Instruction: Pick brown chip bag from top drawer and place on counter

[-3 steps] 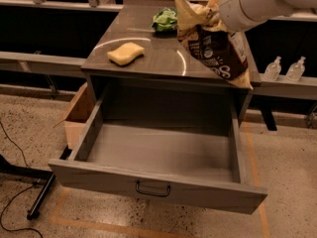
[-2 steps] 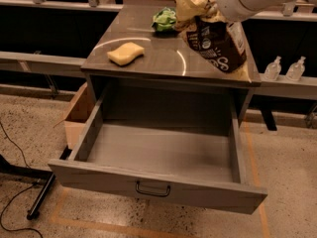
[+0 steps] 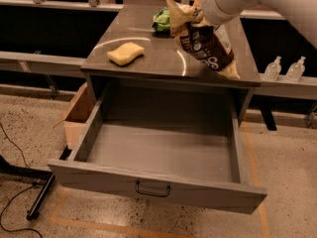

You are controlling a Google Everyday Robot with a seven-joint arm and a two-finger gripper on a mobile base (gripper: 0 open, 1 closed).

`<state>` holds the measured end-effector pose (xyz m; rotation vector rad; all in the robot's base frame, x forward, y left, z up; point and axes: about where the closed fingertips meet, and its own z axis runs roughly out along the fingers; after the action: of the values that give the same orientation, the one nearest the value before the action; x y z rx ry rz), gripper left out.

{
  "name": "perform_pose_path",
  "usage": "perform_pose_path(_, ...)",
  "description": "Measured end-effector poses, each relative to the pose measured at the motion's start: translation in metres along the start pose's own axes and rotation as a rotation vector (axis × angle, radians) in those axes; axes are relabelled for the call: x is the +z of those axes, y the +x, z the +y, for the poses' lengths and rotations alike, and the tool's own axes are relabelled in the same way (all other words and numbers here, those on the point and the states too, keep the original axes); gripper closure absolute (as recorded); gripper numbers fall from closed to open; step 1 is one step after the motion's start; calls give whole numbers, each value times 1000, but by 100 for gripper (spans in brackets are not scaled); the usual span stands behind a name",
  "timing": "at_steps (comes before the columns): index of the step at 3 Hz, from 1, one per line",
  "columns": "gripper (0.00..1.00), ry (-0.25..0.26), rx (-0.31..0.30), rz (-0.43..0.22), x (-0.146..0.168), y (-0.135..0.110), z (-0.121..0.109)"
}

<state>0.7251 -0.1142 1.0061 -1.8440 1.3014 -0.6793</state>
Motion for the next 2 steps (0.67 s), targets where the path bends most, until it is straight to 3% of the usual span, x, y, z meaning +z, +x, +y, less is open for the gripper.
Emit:
perform_pose_path(1, 100, -30, 10, 3, 41, 4, 2)
perform_pose_path(2, 100, -35, -9, -18, 89, -6, -2)
